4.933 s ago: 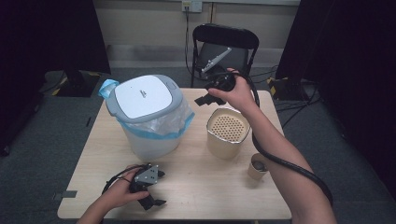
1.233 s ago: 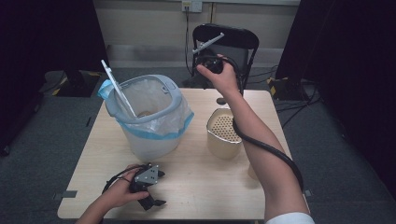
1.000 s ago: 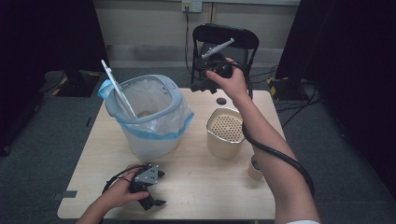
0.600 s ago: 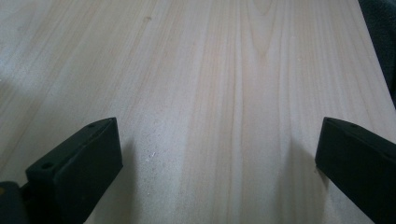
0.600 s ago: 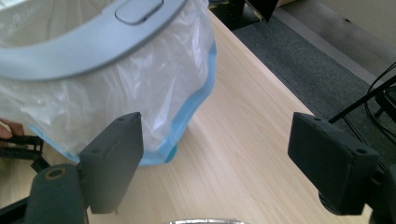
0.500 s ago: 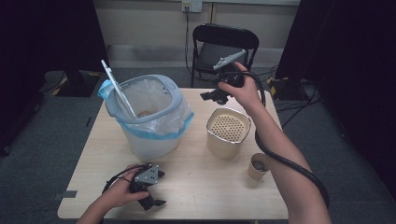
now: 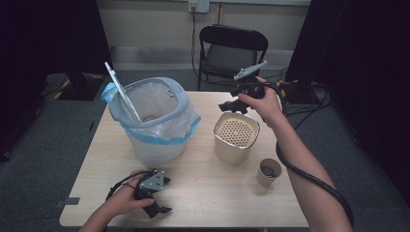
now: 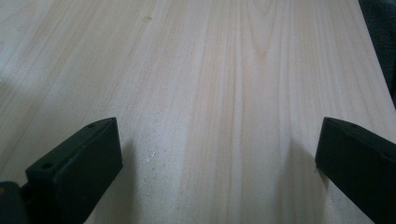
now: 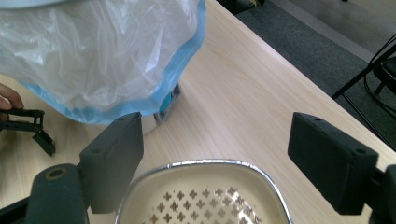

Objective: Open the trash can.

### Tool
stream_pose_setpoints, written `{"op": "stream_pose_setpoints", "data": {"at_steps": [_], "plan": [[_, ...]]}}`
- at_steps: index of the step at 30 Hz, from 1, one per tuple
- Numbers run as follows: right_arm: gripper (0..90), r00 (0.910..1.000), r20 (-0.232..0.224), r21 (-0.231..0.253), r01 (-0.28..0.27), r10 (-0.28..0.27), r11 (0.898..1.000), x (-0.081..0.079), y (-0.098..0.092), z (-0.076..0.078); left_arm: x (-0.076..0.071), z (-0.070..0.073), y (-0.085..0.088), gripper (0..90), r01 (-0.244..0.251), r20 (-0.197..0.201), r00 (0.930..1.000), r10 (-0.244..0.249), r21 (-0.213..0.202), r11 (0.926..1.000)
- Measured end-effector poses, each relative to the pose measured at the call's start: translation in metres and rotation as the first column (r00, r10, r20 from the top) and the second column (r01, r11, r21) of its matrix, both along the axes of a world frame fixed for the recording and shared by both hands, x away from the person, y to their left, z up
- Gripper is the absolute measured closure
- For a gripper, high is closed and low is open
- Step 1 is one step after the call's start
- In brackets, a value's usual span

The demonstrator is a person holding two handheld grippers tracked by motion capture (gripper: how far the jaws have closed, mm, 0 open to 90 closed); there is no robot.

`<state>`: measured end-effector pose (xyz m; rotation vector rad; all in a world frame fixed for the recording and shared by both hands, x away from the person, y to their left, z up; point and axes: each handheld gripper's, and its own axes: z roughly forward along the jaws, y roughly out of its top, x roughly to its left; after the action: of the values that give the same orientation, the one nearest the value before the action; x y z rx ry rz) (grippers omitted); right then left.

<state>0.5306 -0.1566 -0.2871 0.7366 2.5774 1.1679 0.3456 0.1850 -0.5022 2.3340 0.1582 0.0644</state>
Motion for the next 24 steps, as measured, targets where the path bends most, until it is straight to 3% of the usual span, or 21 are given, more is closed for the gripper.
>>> {"op": "stream_pose_setpoints", "data": {"at_steps": [11, 16, 24], "plan": [[19.8, 0.9995, -0.005, -0.008, 0.030, -0.030, 1.000, -0.013, -0.029, -0.010, 0.000, 0.000, 0.000, 0.0, -0.003, 0.001, 1.0000, 0.003, 0.007, 1.0000], [16.5, 0.9981, 0.002, -0.003, 0.062, -0.062, 0.998, -0.016, -0.044, -0.013, 0.000, 0.000, 0.000, 0.0, -0.002, 0.001, 1.0000, 0.002, 0.004, 1.0000], [16.0, 0.9968, -0.022, 0.002, 0.076, -0.076, 0.997, -0.023, -0.067, -0.022, 0.000, 0.000, 0.000, 0.0, -0.001, 0.001, 1.0000, 0.001, 0.003, 1.0000]]}}
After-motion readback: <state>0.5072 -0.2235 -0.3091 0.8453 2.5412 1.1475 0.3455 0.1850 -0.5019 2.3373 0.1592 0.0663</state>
